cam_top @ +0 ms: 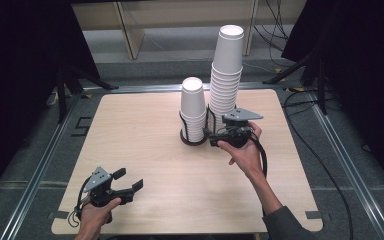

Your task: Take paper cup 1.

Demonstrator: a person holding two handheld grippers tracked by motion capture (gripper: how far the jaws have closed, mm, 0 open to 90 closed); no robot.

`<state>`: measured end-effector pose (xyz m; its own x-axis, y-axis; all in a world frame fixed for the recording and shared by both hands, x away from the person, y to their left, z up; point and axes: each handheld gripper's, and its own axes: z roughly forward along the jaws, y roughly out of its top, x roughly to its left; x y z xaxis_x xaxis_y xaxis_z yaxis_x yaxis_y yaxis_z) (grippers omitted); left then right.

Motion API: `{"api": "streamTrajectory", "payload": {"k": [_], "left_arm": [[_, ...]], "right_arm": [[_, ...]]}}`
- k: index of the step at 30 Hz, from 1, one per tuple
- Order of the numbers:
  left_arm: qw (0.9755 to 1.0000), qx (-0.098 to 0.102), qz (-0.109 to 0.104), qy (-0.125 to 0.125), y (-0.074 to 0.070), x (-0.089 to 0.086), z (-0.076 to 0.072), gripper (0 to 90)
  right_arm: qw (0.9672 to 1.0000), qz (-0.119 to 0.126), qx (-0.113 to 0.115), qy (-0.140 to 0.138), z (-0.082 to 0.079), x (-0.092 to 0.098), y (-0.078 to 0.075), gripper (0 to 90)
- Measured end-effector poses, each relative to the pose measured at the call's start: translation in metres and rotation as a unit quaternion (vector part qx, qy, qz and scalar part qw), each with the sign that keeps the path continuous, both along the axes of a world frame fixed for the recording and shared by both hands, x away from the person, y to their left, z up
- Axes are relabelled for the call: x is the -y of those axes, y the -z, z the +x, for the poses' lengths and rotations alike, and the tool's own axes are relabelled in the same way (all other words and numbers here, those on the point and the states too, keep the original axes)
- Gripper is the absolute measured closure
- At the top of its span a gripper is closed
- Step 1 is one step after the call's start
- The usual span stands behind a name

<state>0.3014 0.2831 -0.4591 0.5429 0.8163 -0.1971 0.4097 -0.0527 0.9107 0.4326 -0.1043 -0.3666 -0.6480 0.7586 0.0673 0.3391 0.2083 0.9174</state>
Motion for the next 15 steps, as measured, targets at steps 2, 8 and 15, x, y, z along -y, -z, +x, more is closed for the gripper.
{"api": "streamTrajectory", "payload": {"k": [2, 8, 15], "left_arm": [[1.0000, -0.001, 0.000, 0.000, 0.000, 0.000, 0.000, 14.4], [1.0000, 0.002, -0.007, 0.001, 0.001, 0.000, 0.001, 14.4], [1.0000, 0.005, -0.007, 0.003, 0.001, 0.000, 0.001, 14.4]], "right_arm": [[1.0000, -0.009, 0.003, 0.002, 0.002, 0.000, -0.003, 17.6], [0.9999, 0.005, 0.011, 0.007, 0.020, -0.007, -0.016, 16.6], [0.9997, 0.014, 0.015, 0.016, 0.031, -0.015, -0.022, 16.3]]}}
